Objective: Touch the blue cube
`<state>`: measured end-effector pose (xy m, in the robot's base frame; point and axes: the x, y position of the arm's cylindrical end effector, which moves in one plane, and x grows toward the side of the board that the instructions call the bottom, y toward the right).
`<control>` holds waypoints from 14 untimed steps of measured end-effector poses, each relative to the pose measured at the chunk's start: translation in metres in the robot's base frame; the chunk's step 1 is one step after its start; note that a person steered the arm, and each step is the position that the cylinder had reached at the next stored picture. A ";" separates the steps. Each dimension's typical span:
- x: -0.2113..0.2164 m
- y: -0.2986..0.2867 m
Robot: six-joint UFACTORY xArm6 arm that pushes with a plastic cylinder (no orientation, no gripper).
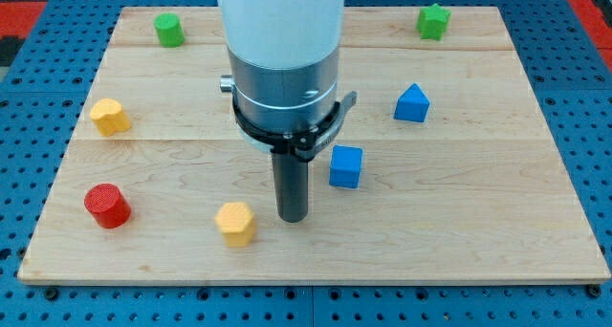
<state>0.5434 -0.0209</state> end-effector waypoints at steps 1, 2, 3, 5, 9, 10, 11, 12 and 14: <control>-0.001 0.006; -0.018 0.013; -0.046 0.034; 0.006 0.026; 0.020 -0.156; 0.031 -0.149; 0.042 -0.132; -0.008 -0.113; 0.008 -0.159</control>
<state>0.5517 -0.1800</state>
